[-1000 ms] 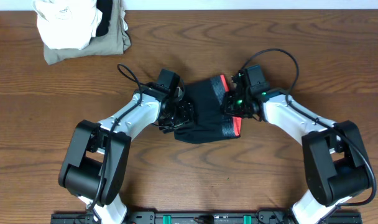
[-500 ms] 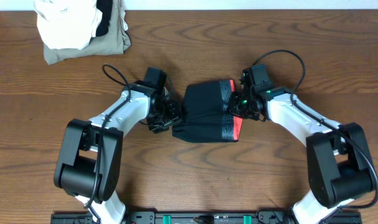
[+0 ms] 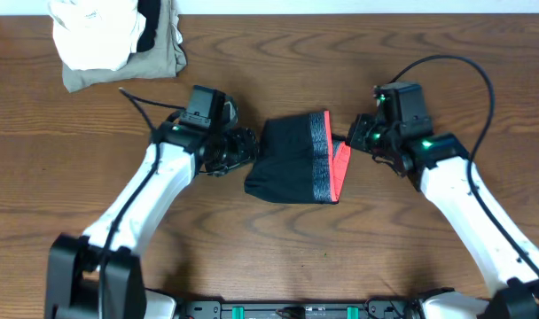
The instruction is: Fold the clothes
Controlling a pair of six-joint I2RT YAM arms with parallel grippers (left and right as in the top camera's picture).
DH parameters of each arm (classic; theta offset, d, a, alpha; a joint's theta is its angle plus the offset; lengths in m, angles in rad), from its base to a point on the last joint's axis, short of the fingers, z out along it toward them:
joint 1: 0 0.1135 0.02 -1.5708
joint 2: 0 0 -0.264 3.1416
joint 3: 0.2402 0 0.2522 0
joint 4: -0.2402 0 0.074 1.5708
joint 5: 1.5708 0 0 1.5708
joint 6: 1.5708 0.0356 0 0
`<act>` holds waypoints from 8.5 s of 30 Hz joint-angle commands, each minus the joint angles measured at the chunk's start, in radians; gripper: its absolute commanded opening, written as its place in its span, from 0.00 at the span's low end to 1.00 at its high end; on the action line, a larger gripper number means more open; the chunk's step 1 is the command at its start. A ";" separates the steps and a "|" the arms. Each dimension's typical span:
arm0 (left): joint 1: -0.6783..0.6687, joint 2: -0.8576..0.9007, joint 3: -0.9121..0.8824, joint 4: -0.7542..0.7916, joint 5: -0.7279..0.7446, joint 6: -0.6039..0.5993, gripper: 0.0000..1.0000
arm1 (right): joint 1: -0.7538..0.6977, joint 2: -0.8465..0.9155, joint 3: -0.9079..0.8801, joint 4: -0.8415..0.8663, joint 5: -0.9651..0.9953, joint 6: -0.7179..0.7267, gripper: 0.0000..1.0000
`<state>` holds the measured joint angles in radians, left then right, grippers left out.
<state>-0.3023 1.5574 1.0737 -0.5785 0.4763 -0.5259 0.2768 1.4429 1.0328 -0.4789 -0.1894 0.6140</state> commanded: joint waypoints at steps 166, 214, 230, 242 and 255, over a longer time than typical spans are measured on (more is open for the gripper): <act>0.044 -0.015 0.016 -0.180 -0.488 0.054 0.98 | 0.104 0.133 -0.007 -0.343 -0.018 0.021 0.99; 0.044 -0.015 0.016 -0.180 -0.488 0.054 0.98 | -0.055 0.133 -0.080 -0.243 0.151 0.305 0.99; 0.044 -0.015 0.016 -0.095 -0.484 -0.088 0.98 | -0.099 0.133 -0.080 -0.266 0.227 0.305 0.99; 0.044 -0.015 0.016 0.125 -0.287 0.146 0.98 | -0.099 0.133 -0.080 -0.270 0.309 0.306 0.99; 0.044 0.187 0.016 0.215 -0.090 0.351 0.98 | -0.099 0.133 -0.080 -0.270 0.309 0.305 0.99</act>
<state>-0.2626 1.6958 1.0775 -0.3748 0.3019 -0.2344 0.1806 1.5661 0.9577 -0.7475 0.0971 0.9134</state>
